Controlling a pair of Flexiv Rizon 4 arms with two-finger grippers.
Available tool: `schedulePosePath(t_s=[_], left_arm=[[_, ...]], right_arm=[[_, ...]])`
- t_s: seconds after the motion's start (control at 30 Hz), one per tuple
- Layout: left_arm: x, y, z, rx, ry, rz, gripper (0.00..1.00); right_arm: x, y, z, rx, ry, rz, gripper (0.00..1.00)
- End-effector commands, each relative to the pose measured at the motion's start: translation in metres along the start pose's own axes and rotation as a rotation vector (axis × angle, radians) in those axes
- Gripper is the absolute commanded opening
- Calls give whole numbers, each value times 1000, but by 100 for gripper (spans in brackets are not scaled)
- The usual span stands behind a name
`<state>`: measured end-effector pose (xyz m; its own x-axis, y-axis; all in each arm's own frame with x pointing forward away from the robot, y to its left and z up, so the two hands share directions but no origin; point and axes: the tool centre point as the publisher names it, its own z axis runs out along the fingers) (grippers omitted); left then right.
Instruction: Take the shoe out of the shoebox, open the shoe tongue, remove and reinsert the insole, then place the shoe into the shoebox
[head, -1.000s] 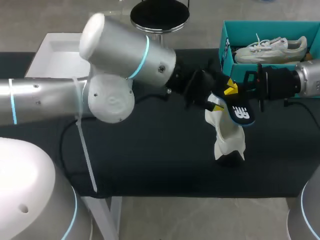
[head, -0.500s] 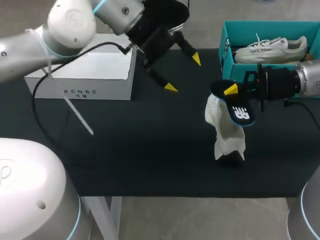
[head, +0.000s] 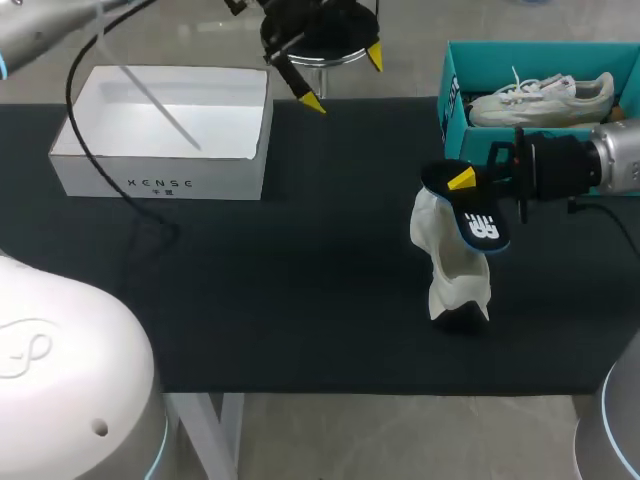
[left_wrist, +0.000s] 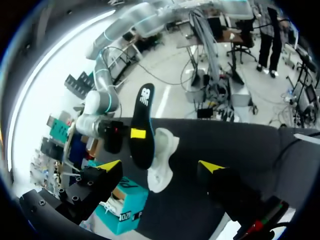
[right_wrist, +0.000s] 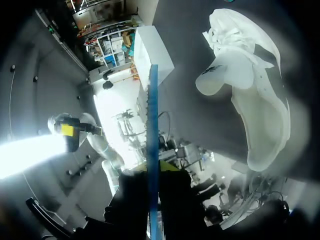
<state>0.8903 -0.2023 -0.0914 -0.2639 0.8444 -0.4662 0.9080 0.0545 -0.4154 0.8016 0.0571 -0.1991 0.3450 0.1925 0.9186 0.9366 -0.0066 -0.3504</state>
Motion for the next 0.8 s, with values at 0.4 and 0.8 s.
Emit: schedulePosePath(t_s=[0.4, 0.8], left_arm=[[-17, 5, -2, -43, 426, 14, 100], [-17, 5, -2, -43, 426, 14, 100]], right_arm=[[0, 0, 1, -1, -1, 0, 0], [0, 0, 1, -1, -1, 0, 0]])
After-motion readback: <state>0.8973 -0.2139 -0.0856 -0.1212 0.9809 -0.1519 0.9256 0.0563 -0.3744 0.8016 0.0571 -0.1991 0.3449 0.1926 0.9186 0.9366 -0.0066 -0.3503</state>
